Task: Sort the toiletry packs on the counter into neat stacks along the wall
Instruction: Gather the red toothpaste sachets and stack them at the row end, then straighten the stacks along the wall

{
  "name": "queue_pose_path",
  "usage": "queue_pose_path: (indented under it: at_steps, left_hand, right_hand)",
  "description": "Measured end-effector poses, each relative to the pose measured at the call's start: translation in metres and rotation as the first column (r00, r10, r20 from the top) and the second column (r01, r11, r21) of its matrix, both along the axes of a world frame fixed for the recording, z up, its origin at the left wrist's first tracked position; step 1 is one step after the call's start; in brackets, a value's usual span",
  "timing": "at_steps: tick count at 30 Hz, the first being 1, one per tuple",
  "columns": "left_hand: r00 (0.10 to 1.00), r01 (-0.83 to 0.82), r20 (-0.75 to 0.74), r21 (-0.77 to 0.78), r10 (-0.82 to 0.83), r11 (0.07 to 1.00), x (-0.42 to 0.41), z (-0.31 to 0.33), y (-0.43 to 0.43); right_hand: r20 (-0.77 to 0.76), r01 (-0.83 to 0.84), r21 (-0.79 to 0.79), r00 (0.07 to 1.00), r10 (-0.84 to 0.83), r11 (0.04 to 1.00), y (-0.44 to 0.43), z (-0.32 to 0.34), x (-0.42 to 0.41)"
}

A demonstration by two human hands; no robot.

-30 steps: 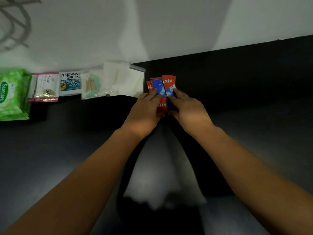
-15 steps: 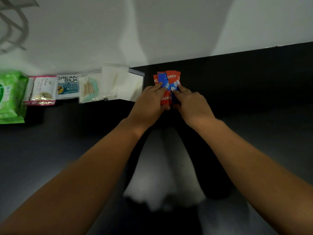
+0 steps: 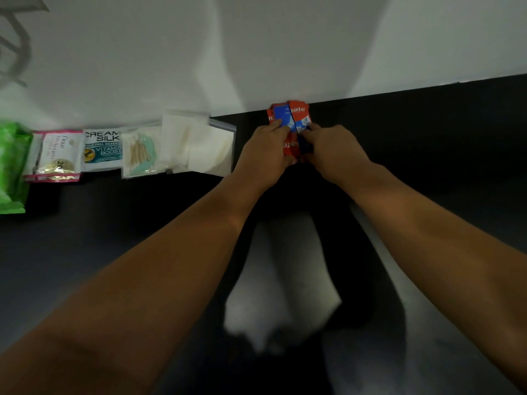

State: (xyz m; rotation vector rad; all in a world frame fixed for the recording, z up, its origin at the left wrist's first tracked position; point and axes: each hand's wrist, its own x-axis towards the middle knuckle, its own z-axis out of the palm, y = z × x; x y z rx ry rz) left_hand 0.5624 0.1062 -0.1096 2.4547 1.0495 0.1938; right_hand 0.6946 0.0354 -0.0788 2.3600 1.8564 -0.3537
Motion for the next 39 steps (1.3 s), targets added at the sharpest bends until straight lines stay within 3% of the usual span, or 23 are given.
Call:
queue_pose_path:
  at_steps: [5,8,11,18,24,30,35,39]
  left_hand:
    - [1.0,-0.002,0.009,0.019,0.002,1.0,0.0,-0.003,0.002]
    - [1.0,-0.017,0.023,0.044,0.016,0.999,-0.004,-0.007,0.002]
    - [0.997,-0.03,0.068,0.014,0.028,0.999,-0.007,-0.01,0.0]
    - [0.992,-0.078,0.102,0.037,0.074,0.996,-0.011,-0.019,0.004]
    - [0.989,-0.081,0.127,0.042,0.075,0.996,-0.012,-0.019,0.004]
    - [0.986,-0.08,0.148,0.043,0.073,0.996,-0.015,-0.02,0.006]
    - [0.984,-0.075,0.165,0.042,0.067,0.996,-0.017,-0.022,0.006]
    - [0.981,-0.07,0.184,0.016,0.066,0.997,-0.019,-0.021,0.005]
  right_hand:
    - [-0.058,0.023,0.056,0.998,-0.02,0.998,0.001,-0.002,-0.002]
    - [-0.215,0.108,0.082,0.973,-0.088,0.991,0.0,0.006,-0.003]
    - [-0.247,0.24,0.112,0.947,-0.207,0.964,0.006,0.011,0.001]
    - [-0.505,0.556,0.087,0.74,-0.444,0.827,0.013,0.0,0.01]
    - [-0.527,0.619,0.046,0.682,-0.508,0.784,0.026,-0.013,0.015]
    - [-0.481,0.506,0.092,0.777,-0.407,0.858,0.027,-0.01,0.01]
    - [-0.34,0.366,0.212,0.897,-0.283,0.906,0.016,-0.014,0.001]
    - [-0.295,0.287,0.25,0.932,-0.21,0.925,0.008,-0.019,-0.005]
